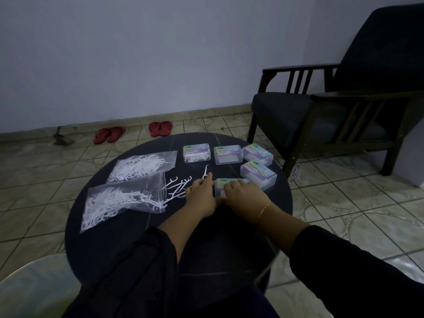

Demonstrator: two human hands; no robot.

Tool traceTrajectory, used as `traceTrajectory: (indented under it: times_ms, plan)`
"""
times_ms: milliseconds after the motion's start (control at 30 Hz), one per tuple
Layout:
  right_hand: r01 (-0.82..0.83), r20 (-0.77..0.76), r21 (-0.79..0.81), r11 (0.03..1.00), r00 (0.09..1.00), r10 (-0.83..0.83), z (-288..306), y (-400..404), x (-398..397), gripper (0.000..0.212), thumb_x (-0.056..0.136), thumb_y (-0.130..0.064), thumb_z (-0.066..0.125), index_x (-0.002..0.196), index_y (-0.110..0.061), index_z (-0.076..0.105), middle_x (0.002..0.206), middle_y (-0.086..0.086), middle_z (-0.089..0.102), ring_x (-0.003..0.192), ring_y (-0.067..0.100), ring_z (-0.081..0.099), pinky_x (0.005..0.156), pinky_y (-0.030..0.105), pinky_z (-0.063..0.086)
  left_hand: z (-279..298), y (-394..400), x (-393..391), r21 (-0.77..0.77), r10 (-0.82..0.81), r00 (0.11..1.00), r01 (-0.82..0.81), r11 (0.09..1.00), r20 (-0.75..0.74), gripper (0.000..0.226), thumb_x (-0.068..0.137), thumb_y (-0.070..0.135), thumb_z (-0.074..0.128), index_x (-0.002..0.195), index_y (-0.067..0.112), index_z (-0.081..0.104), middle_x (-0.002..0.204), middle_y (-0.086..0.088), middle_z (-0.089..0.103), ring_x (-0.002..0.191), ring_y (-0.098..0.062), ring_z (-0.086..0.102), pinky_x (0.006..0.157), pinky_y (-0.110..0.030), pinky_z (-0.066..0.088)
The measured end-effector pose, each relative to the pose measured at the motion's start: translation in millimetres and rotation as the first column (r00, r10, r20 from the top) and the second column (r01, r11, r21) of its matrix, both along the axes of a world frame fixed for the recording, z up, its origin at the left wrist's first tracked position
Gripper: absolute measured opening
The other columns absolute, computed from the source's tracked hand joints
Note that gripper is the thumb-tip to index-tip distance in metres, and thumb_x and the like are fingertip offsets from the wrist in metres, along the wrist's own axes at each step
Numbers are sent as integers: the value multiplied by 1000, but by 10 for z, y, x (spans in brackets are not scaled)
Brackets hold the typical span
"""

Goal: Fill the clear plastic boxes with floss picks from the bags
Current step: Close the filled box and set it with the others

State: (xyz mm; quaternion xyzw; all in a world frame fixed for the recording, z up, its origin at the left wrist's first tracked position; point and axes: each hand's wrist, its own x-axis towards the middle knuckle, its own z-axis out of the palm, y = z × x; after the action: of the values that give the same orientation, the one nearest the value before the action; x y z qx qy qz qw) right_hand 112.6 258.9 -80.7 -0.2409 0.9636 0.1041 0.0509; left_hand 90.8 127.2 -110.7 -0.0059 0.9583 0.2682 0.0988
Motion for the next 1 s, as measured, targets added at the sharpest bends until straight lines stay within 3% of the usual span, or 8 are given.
traceTrajectory:
  times_ms: [100,233,367,567,733,833,933,1000]
  plan:
    - [130,83,-171,977,990,-117,154,22,-101,42,92,-22,56,132,-17,43,131,8,51,118,23,51,95,36,44,-2,-5,-5,6,4,1000,-4,1000,15,102,77,49,72,152,29,6,154,-8,19,139,-33,19,112,-43,21]
    - [167,-75,-359,918,975,-207,128,107,-280,44,96,-22,48,139,-17,39,134,8,45,122,23,45,101,38,40,8,-6,11,27,-23,1000,23,999,3,101,77,49,72,152,28,7,154,-10,18,140,-32,16,113,-43,17]
    - [217,-224,-253,943,935,-275,72,114,-417,57,93,-23,50,145,-16,28,141,9,38,132,29,32,110,48,25,-2,22,17,19,-33,999,34,999,-13,101,79,50,69,152,25,4,155,-10,17,142,-30,13,114,-41,14]
    - [323,-75,-225,919,935,-347,11,123,-563,65,100,-34,35,152,-13,1,157,7,17,145,28,8,113,58,9,-27,71,-11,14,-58,998,58,998,7,98,85,50,63,152,24,-3,156,-7,13,142,-28,12,114,-40,12]
    - [290,-85,-299,909,941,-328,47,75,-541,62,100,-34,34,151,-15,5,158,6,11,146,26,5,114,57,6,-76,1,18,37,-59,998,60,998,-30,96,84,52,60,153,25,-2,155,-7,14,141,-28,13,113,-39,13]
    - [191,-201,-343,920,942,-270,84,6,-481,57,98,-31,39,149,-18,17,157,4,14,144,25,8,114,53,13,-32,-155,32,58,21,990,-13,998,-139,82,86,42,57,152,30,10,150,-8,22,137,-30,19,110,-39,17]
    - [64,-292,-268,961,946,-144,106,-63,-455,59,93,-31,51,146,-23,27,154,0,22,141,23,13,111,49,16,70,-344,1,-149,36,942,-91,985,-334,69,87,33,54,149,24,25,142,-3,39,133,-21,26,105,-36,19]
    - [4,-294,-157,988,955,-50,110,-126,-472,61,87,-33,59,142,-26,35,151,-1,28,140,23,15,109,47,16,132,-470,-41,-321,-22,941,-93,942,-338,67,88,34,52,148,18,27,140,0,44,133,-18,25,104,-35,20]
